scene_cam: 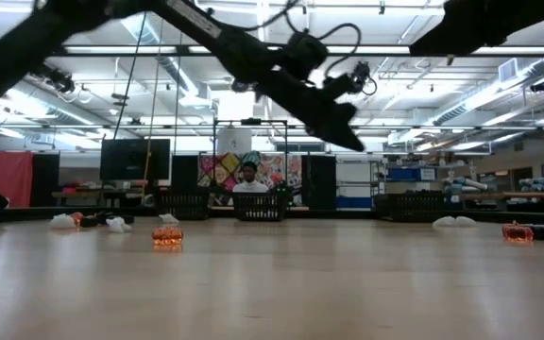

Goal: Sort Halloween decoration
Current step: Put the white ghost toy into the middle black bin

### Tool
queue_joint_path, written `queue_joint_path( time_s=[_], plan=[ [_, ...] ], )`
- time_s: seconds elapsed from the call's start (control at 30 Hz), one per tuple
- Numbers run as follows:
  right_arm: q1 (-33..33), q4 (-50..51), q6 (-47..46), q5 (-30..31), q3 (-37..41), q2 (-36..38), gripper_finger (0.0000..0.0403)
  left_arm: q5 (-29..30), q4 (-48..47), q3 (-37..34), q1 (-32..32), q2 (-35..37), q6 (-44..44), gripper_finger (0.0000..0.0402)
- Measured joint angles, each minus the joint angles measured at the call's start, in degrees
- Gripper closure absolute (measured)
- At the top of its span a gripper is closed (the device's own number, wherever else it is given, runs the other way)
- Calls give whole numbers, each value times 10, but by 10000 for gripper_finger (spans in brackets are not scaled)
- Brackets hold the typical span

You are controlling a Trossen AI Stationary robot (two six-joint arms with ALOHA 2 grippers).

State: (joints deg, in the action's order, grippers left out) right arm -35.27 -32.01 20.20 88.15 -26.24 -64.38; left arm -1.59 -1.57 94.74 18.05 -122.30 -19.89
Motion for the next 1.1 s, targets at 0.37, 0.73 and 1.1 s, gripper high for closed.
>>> queue_joint_path(
  time_s=[0.37,0.73,1.1],
  plan=[
    [73,39,-120,-255,0,-2,231,-1,78,-340,-38,262,20,374],
    [273,226,-312,-537,-8,-2,231,-2,86,-537,-92,422,38,374],
    [352,402,-372,-717,-104,-78,231,0,211,-645,-96,448,59,374]
  ],
)
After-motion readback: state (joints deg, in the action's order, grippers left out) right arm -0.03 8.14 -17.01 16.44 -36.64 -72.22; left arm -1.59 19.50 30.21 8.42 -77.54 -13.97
